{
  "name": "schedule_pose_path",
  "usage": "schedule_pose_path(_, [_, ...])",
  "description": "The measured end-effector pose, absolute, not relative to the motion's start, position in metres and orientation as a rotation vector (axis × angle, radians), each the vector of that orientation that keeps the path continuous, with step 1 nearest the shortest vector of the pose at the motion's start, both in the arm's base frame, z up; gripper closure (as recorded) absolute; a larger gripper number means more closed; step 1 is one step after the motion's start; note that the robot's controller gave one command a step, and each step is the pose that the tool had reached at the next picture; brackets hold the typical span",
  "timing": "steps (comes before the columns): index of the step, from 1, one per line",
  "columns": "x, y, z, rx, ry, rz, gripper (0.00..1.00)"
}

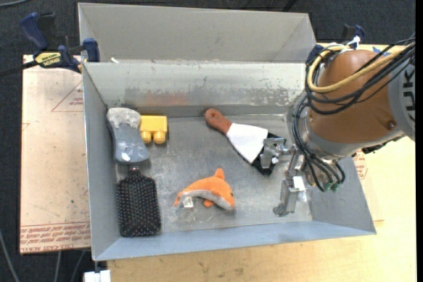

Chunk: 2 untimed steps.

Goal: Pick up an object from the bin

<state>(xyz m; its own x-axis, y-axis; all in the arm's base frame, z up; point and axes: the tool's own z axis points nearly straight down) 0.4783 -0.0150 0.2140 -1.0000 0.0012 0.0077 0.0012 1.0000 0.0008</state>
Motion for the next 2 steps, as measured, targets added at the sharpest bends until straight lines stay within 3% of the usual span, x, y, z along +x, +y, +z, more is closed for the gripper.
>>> schedule_pose_path(1, [0.480, -0.015, 0.218, -0.001, -3.142, -0.001, 0.00])
schedule_pose_path(2, [0.483, -0.009, 0.171, 0.044, -3.147, -0.001, 0.00])
